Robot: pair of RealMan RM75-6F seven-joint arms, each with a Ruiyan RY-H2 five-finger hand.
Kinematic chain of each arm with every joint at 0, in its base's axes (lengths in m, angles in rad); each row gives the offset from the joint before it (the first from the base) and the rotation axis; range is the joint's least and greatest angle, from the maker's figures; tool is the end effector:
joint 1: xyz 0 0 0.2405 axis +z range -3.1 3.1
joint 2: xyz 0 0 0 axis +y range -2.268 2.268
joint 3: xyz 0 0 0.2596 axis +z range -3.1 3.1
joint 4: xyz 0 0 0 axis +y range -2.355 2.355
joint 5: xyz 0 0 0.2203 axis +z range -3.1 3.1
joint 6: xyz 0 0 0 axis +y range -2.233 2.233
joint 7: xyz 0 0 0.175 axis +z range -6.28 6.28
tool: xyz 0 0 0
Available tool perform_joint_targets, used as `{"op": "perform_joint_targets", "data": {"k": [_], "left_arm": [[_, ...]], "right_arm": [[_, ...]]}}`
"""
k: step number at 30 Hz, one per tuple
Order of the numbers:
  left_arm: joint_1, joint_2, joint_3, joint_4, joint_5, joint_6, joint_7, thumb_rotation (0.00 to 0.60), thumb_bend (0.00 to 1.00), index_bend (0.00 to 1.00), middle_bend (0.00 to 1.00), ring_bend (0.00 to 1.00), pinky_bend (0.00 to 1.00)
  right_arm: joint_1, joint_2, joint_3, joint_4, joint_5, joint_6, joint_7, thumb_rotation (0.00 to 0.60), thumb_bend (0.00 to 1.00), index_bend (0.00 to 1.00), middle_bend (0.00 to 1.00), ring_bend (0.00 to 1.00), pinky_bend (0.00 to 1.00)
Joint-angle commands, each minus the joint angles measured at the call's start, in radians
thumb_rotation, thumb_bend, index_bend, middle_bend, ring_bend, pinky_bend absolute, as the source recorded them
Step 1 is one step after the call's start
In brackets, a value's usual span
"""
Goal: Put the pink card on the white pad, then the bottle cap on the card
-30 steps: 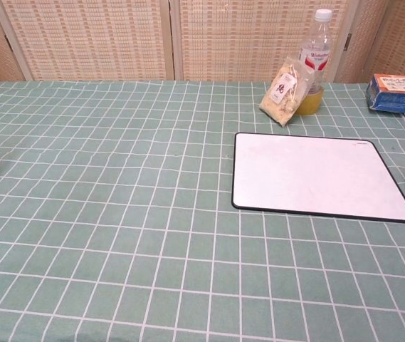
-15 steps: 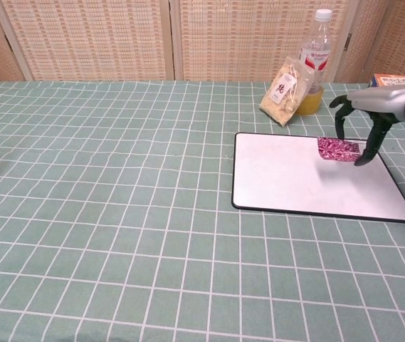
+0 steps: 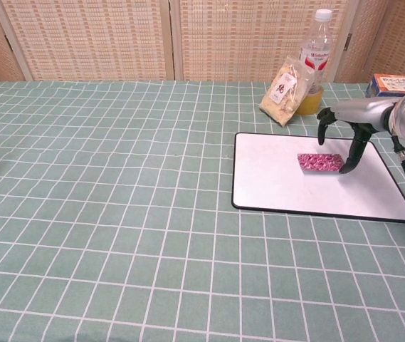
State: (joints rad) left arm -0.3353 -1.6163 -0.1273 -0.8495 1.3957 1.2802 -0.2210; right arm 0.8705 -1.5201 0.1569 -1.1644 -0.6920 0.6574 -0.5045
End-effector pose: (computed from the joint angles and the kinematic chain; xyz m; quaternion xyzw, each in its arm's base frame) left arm -0.3656 0.3255 0.0584 -0.5935 -0.3836 -0.3929 0.5885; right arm -0.2293 -0.4486 -0.0177 0.7349 -0.4213 0.1917 0.4957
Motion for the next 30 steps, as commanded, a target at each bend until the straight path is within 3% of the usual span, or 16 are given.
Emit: {"op": "perform_joint_targets", "data": {"k": [1,5,12,15,19,25,27,30], "left_arm": [[0.000,0.000,0.000,0.000,0.000,0.000,0.001,0.600,0.16,0.00,0.00,0.00,0.00],[0.000,-0.001,0.000,0.002,0.000,0.001,0.000,0.600,0.16,0.00,0.00,0.00,0.00],[0.000,-0.001,0.004,0.003,0.003,-0.001,-0.003,0.600,0.16,0.00,0.00,0.00,0.00],[0.000,-0.002,0.003,0.001,0.003,-0.001,0.000,0.600,0.16,0.00,0.00,0.00,0.00],[-0.001,-0.003,0.002,-0.002,0.002,0.001,0.008,0.600,0.16,0.00,0.00,0.00,0.00],[0.000,-0.005,0.002,0.000,0.000,-0.001,0.014,0.600,0.16,0.00,0.00,0.00,0.00],[-0.001,-0.005,0.002,0.000,-0.001,-0.003,0.014,0.600,0.16,0.00,0.00,0.00,0.00],[-0.002,-0.006,0.003,0.001,-0.001,-0.006,0.015,0.600,0.16,0.00,0.00,0.00,0.00]], "right_arm": [[0.002,0.004,-0.004,-0.002,0.001,0.002,0.007,0.600,0.00,0.23,0.00,0.00,0.00],[-0.005,0.024,-0.013,-0.021,-0.005,0.020,0.018,0.600,0.00,0.22,0.00,0.00,0.00],[-0.071,0.128,-0.049,-0.037,-0.001,0.092,0.028,0.600,0.00,0.33,0.00,0.00,0.00],[-0.112,0.149,-0.070,0.032,-0.002,0.068,0.071,0.600,0.00,0.38,0.00,0.00,0.00],[-0.170,0.132,-0.082,0.147,-0.097,0.034,0.195,0.600,0.06,0.45,0.00,0.00,0.00],[-0.209,0.085,-0.079,0.302,-0.182,-0.031,0.335,0.600,0.10,0.46,0.00,0.00,0.00],[-0.216,0.064,-0.076,0.355,-0.189,-0.046,0.348,0.577,0.10,0.46,0.00,0.00,0.00],[-0.221,0.036,-0.072,0.414,-0.185,-0.071,0.344,0.494,0.10,0.47,0.00,0.00,0.00]]}}
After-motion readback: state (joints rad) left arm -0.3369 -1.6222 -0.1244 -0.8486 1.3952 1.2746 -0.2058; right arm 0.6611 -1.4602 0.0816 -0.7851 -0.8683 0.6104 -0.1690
